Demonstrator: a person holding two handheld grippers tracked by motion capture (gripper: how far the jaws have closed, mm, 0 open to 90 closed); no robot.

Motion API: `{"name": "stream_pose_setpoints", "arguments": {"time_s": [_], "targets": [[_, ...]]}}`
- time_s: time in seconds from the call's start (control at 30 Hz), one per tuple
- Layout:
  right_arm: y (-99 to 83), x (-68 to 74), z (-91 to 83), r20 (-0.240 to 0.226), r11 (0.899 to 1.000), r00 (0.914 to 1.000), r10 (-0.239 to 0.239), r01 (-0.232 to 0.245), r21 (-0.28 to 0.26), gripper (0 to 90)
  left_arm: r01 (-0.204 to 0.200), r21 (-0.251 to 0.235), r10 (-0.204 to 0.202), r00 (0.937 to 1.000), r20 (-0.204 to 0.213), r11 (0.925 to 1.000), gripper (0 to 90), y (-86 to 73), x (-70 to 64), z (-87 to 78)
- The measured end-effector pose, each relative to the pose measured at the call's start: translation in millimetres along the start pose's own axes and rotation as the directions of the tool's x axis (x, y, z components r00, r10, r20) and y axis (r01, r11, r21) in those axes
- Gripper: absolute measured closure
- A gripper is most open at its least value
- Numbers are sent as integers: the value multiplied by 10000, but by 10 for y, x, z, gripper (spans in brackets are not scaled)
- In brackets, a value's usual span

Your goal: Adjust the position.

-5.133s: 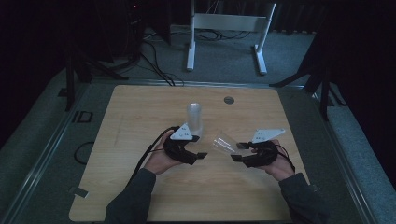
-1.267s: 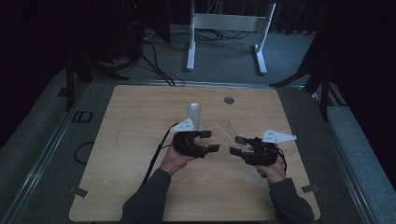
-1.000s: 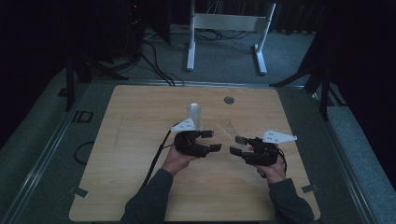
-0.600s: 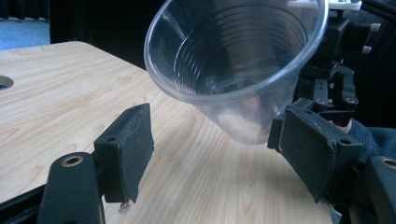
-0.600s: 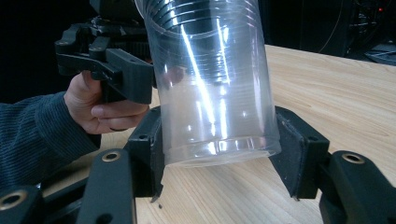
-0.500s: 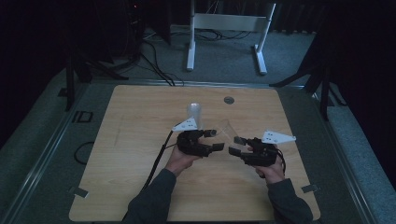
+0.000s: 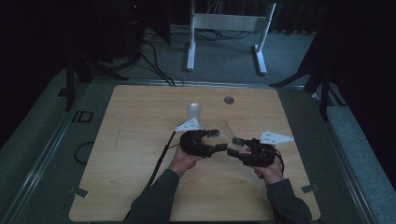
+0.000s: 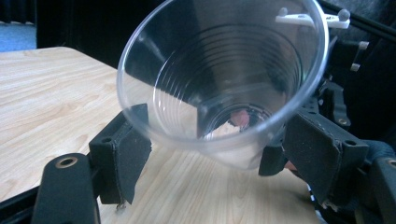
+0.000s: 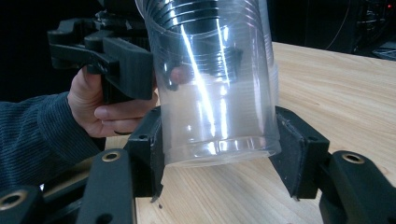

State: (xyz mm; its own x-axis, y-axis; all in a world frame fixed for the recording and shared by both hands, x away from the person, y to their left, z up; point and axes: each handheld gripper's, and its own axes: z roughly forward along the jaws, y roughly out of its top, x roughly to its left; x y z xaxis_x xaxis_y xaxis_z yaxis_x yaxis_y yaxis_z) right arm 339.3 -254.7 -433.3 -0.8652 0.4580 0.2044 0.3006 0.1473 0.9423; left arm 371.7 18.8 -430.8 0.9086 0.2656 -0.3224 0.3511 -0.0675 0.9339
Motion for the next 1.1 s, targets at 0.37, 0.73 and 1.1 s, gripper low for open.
{"name": "stream_pose_setpoints", "arguments": {"time_s": [0.37, 0.73, 1.1], "targets": [[-15, 5, 32, -41, 10000, 10000, -18, 19, 93, 419, 217, -322, -215, 9997, 67, 9992, 230, -5, -2, 55], [-17, -2, 35, -75, 9999, 10000, -38, 39, 158, 418, 61, -394, -59, 10000, 33, 9992, 277, -8, -23, 49], [15, -1, 44, -104, 9986, 9996, -243, 248, 459, 412, -85, -333, 89, 9999, 112, 9994, 290, -15, -23, 31]]}}
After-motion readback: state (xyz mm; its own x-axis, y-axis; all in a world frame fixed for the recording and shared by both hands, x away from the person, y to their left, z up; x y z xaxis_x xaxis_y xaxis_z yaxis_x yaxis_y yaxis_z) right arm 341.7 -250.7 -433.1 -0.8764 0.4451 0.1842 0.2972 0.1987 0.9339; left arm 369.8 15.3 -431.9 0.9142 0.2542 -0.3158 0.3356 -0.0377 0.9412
